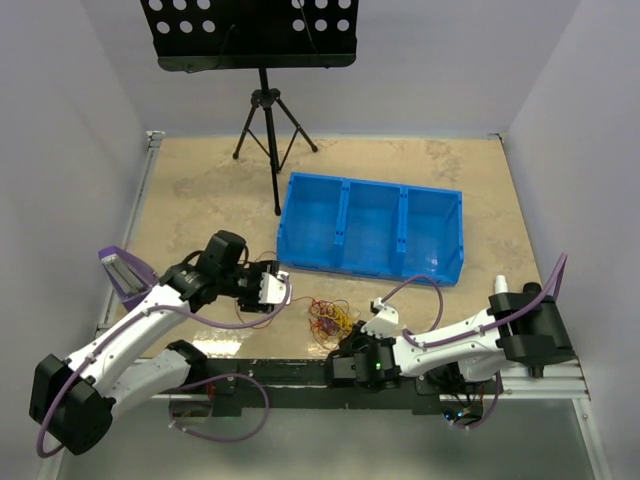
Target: Untangle the cables
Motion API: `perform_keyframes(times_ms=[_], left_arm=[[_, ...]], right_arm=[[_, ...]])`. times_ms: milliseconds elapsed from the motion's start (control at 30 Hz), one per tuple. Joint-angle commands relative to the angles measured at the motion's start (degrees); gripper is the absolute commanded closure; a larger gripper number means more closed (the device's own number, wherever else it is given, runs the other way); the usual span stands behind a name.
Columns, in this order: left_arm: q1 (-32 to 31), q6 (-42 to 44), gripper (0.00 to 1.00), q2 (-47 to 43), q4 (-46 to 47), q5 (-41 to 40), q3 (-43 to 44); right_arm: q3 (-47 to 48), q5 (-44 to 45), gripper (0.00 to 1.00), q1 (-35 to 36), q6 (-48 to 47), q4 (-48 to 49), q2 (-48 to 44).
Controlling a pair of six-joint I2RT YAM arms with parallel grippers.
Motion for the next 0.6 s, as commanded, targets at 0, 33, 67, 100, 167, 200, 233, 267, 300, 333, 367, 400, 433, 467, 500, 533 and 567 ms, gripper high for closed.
perform_keyframes(times_ms=[0,33,67,100,167,200,233,267,300,333,367,400,433,467,500,533,567], left_arm=[[-2.32,-2.6,0.35,3.08,3.36,3.77,-1.91],[-2.41,-4.35,0.35,4.13,5.99,2.98,-2.35],[-2.59,-5.59,0.3,5.18,7.85,2.62,-2.62],[-3.11,-5.6,0.29,6.41,8.56,2.44,-2.71],[-4.86,-4.82,0.24,8.96,8.13,1.92,-2.79],[-5.92,-4.81,0.23,9.58,8.65,0.96,-3.14],[-6.71,-5.33,0.23,10.2,10.22,-0.71,-3.76],[-7.15,-6.12,0.24,10.73,12.41,-2.29,-4.46],[-7.16,-7.09,0.24,11.25,14.17,-3.09,-4.64],[-7.25,-7.36,0.24,12.04,14.89,-3.44,-4.55],[-7.33,-7.36,0.24,12.75,15.33,-3.27,-4.47],[-7.51,-7.1,0.24,13.45,15.77,-3.45,-4.55],[-7.68,-7.01,0.25,14.06,16.12,-4.14,-4.64],[-7.86,-6.49,0.26,14.68,16.39,-4.59,-4.55],[-7.86,-6.05,0.27,15.21,16.82,-5.29,-4.73],[-7.86,-5.61,0.29,15.56,17.35,-5.9,-4.82],[-7.86,-5.08,0.33,15.74,17.79,-6.26,-4.82]], right_arm=[[1.64,3.15,1.0,0.25,-0.59,2.68,0.88],[1.47,3.33,1.0,0.25,-2.25,4.25,0.8],[1.12,3.5,1.0,0.33,-3.66,5.92,0.45],[0.85,3.59,1.0,0.25,-5.32,8.03,0.27],[0.59,3.77,1.0,0.33,-7.36,10.5,-0.08],[0.5,3.6,1.0,0.33,-7.45,10.77,-0.08],[0.59,3.59,1.0,0.33,-7.54,10.77,0.09],[0.59,3.51,1.0,0.33,-7.54,10.86,0.35],[0.5,3.33,1.0,0.33,-7.63,11.12,0.36],[0.32,2.98,1.0,0.25,-7.63,11.47,0.53],[0.06,2.81,1.0,0.33,-7.63,11.83,0.62],[-0.2,2.63,1.0,0.42,-7.63,12.0,0.62],[-0.38,2.54,1.0,0.33,-7.63,12.27,0.71],[-0.38,2.37,1.0,0.42,-7.8,12.36,0.53],[-0.64,2.36,1.0,0.25,-7.89,12.36,0.53],[-0.73,2.28,1.0,0.25,-7.98,12.53,0.44],[-0.91,2.28,1.0,0.33,-8.15,12.62,0.36]])
